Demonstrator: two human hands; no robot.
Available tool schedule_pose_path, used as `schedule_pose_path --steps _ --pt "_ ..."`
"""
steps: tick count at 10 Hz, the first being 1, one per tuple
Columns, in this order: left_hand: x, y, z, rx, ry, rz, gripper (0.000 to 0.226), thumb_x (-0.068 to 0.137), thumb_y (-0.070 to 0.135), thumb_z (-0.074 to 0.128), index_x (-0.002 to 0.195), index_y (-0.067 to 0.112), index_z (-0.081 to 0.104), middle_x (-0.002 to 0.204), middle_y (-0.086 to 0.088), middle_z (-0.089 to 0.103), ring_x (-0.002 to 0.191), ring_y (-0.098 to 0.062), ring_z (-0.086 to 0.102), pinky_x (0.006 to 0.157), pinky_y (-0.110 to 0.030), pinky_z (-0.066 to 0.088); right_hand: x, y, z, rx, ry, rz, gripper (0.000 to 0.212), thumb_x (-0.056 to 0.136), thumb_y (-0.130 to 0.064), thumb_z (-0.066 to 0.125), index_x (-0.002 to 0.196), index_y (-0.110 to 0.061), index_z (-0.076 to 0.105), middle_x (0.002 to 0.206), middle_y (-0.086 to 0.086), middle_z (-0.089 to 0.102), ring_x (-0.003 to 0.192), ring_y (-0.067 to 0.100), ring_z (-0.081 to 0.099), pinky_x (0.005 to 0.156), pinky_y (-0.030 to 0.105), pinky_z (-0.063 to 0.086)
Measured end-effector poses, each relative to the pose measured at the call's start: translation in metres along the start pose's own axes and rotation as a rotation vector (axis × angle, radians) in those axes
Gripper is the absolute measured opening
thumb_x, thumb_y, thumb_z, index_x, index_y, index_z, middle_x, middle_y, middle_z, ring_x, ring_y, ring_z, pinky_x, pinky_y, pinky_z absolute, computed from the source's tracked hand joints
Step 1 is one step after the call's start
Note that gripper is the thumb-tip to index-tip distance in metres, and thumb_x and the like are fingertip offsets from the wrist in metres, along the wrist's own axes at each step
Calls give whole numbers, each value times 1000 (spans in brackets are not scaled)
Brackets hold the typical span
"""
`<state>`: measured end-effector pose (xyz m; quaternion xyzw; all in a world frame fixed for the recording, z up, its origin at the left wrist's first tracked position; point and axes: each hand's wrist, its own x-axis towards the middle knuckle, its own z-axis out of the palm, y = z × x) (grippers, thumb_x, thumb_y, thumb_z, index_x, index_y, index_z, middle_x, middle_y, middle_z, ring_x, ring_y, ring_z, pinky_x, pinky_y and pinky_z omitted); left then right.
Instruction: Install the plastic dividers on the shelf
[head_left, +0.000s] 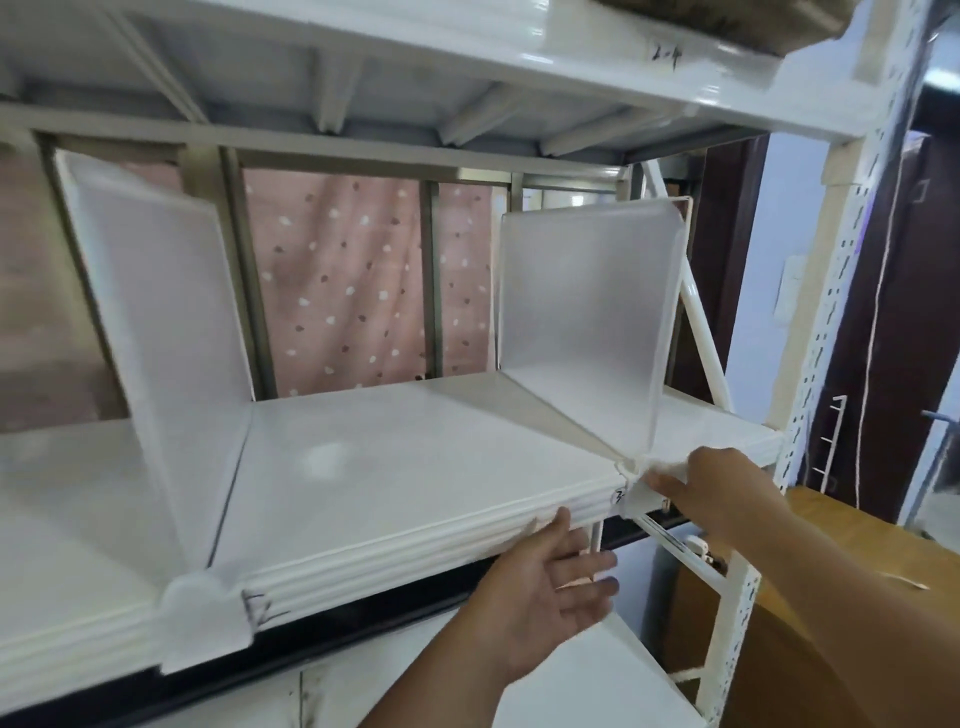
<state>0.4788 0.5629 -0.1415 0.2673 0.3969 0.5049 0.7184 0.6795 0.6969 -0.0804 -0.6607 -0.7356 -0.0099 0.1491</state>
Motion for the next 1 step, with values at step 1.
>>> schedule_pose_path --steps 1 --pt "-47 18 -27 394 -97 -69 57 93 51 73 130 9 66 131 -21 73 102 -35 72 96 -46 55 -13 -17 -16 -61 -172 15 46 94 -57 54 72 -17 54 72 -2 55 69 16 57 61 28 43"
